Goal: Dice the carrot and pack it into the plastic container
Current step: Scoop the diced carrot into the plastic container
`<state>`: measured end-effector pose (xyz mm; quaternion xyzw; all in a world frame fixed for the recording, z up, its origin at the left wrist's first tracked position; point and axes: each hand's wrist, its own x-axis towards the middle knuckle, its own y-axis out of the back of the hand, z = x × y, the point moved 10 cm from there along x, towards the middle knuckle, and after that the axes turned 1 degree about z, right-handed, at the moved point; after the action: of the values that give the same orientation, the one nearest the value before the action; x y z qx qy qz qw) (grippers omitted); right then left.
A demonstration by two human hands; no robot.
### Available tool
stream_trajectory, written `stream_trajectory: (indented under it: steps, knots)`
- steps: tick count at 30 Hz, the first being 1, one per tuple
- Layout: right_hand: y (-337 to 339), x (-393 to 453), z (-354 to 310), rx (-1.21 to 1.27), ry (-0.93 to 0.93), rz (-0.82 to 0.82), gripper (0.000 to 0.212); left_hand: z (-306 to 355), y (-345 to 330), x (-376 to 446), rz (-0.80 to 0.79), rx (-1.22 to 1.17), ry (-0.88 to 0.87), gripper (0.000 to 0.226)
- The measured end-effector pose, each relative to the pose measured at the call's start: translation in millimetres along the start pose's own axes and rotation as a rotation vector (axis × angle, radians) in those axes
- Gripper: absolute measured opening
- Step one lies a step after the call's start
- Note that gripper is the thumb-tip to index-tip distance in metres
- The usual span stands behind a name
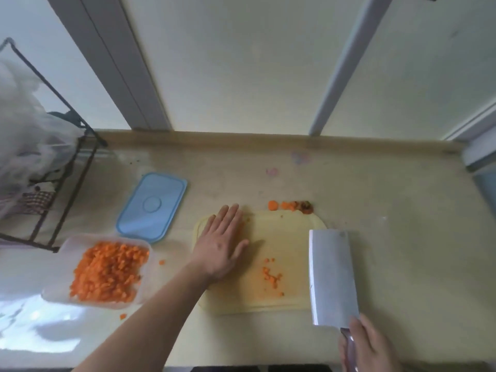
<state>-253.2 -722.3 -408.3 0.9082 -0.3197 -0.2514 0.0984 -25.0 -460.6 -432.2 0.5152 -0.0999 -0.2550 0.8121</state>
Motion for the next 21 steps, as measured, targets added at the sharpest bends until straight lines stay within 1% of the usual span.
stream_trajectory:
  steps: [1,2,3,4,6,8,9,11,14,17,21]
  knots:
    - [0.3,2.7,5.5,-0.042,-0.054,-0.044,0.023,3.1,-3.4,2.4,-0.009,0.009,-0.014,0.099]
    - [-0.6,10.2,15.0,-0.146,-0.031,-0.067,0.016,5.0,-6.6,3.7,-0.014,0.023,-0.025,0.098]
    - [0.4,10.6,19.6,-0.26,-0.071,-0.08,0.026,6.2,-9.2,3.7,-0.012,0.04,-0.032,0.097]
    - [-1.2,10.4,16.5,-0.301,-0.072,-0.087,0.029,7.5,-10.5,3.1,-0.001,0.05,-0.038,0.095]
    - [-10.1,7.7,2.4,-0.363,-0.076,-0.145,0.019,11.2,-12.5,-0.3,0.016,0.034,-0.05,0.091]
    - [-23.1,7.3,-3.7,-0.394,-0.062,-0.228,0.021,21.0,-15.9,-7.4,0.018,-0.011,-0.072,0.086]
    - [-31.2,5.4,-6.3,-0.45,-0.056,-0.276,0.02,27.1,-18.7,-12.1,0.023,-0.035,-0.076,0.084]
    - [-45.2,2.2,-7.1,-0.503,-0.043,-0.326,0.019,39.2,-27.4,-23.2,0.032,-0.083,-0.064,0.077]
    - [-68.6,-4.5,-7.1,-0.519,-0.04,-0.377,0.025,52.2,-35.0,-35.9,0.094,-0.167,-0.004,0.068]
    - [-94.2,-12.3,-10.4,-0.55,-0.012,-0.418,0.025,60.0,-30.5,-37.6,0.199,-0.303,0.071,0.067]
    - [-119.7,-15.2,-7.4,-0.575,0.058,-0.453,0.022,70.3,-36.6,-38.3,0.206,-0.459,0.112,0.071]
